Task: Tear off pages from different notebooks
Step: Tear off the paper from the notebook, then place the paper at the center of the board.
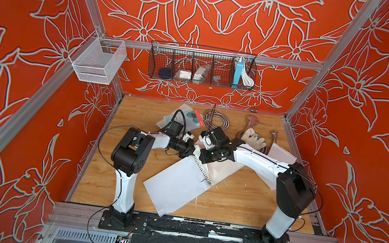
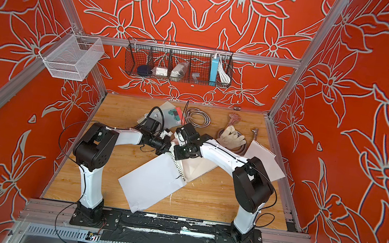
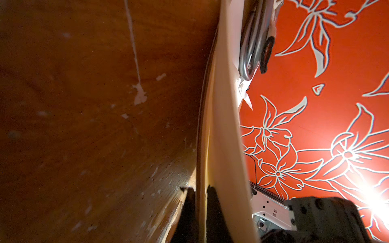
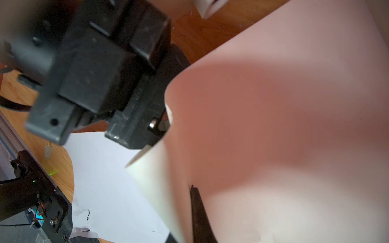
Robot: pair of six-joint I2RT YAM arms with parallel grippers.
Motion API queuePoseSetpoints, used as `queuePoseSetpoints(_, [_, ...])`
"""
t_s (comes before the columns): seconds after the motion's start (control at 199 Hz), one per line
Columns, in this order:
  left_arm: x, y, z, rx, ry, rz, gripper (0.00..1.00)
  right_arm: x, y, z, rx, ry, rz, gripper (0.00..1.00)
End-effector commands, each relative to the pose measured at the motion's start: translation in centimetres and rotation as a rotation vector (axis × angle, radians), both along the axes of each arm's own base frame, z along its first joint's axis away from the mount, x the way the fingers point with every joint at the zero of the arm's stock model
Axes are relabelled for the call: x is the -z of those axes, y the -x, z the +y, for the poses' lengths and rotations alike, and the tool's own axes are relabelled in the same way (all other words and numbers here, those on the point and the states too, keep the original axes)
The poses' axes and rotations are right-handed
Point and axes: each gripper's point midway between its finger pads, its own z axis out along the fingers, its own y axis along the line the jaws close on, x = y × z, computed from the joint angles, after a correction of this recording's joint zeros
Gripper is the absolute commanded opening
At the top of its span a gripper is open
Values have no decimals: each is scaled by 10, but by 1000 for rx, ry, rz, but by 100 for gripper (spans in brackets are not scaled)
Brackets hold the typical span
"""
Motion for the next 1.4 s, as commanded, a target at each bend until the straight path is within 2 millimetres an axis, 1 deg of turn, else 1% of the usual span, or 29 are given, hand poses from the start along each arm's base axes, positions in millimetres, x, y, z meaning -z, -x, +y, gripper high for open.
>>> queuePoseSetpoints(0.0, [-13,-25,29,-117,6,-55,0,20,14,-49,89,151,76,0])
queuePoseSetpoints(0.08, [-14,-31,40,-161,9,-68,0,28,18,-64,124,176,101,0])
queuePoseSetpoints(0.201, [-14,-35,49,-193,-50,-108,0,33,25,-87,172,221,126,0])
queuePoseSetpoints(0.306, [-12,-34,51,-185,-73,-112,0,32,26,-101,212,232,119,0])
queuePoseSetpoints(0.401, [-7,-31,54,-172,-110,-115,0,28,23,-116,249,253,111,0])
queuePoseSetpoints(0.512, [-2,-28,65,-157,-220,-142,0,15,17,-129,282,254,82,0])
queuePoseSetpoints(0.597, [0,-28,79,-162,-329,-181,0,2,13,-137,309,253,54,0])
queuePoseSetpoints(0.657, [0,-28,85,-154,-381,-197,0,-5,10,-141,329,235,51,0])
queuePoseSetpoints(0.793, [-1,-27,92,-137,-441,-207,0,-19,4,-140,340,197,27,0])
queuePoseSetpoints(0.858, [2,-26,103,-132,-525,-214,0,-28,-3,-148,362,218,4,0])
queuePoseSetpoints(0.903, [4,-26,112,-114,-596,-226,0,-35,-8,-159,393,255,-10,0])
queuePoseSetpoints(0.973, [8,-24,126,-81,-714,-233,0,-47,-20,-189,483,347,-43,0])
queuePoseSetpoints(1.034, [9,-24,133,-61,-778,-241,0,-57,-29,-217,571,411,-67,0])
queuePoseSetpoints(1.044, [9,-24,133,-59,-783,-242,0,-58,-29,-219,578,410,-66,0])
queuePoseSetpoints(1.049, [9,-24,133,-59,-786,-242,0,-59,-31,-226,596,428,-75,0])
queuePoseSetpoints(1.134, [9,-25,134,-41,-810,-247,0,-76,-38,-271,740,499,-120,0])
queuePoseSetpoints(1.269, [10,-28,131,2,-871,-263,0,-111,-36,-343,981,612,-246,0])
queuePoseSetpoints(1.325, [12,-31,130,20,-895,-268,0,-122,-31,-365,1062,654,-297,0])
queuePoseSetpoints(1.4, [12,-34,126,38,-908,-274,0,-130,-25,-387,1136,700,-341,0])
